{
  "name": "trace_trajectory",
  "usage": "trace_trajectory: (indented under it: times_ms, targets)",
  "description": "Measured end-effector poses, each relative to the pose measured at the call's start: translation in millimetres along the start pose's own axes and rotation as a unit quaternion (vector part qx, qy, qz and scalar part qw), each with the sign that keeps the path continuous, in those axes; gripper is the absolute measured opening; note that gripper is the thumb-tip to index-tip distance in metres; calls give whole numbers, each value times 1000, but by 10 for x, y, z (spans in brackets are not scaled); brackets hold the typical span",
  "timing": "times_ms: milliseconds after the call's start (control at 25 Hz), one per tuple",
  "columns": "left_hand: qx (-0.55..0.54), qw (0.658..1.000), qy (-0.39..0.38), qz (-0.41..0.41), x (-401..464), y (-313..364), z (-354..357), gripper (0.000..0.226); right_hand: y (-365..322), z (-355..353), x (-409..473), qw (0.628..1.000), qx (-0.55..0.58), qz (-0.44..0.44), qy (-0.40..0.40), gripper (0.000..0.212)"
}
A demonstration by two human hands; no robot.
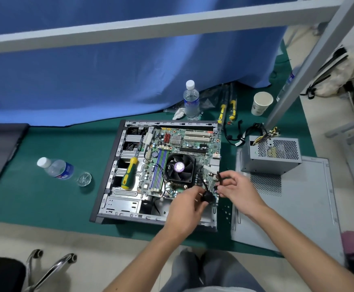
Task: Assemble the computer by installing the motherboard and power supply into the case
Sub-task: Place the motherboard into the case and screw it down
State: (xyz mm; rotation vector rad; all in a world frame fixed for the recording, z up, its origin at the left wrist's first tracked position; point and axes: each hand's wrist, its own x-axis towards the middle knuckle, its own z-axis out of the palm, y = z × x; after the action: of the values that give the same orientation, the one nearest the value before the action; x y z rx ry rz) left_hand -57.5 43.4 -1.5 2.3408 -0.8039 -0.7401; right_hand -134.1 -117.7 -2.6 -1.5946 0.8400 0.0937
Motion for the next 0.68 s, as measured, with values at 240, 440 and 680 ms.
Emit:
trace_trajectory:
  times_ms: [240, 440, 680]
  targets:
    - [-110, 988, 70, -76, -20, -23, 26, 23, -45, -108, 116, 1000, -11, -14, -26, 29]
    - [-234, 952, 119, -158, -88, -89, 98, 14, -2, -118, 191, 998, -31, -23, -43, 28]
    - [-226, 960, 14, -167, -71, -124, 184, 19, 21, -160, 232, 996, -61, -32, -48, 24]
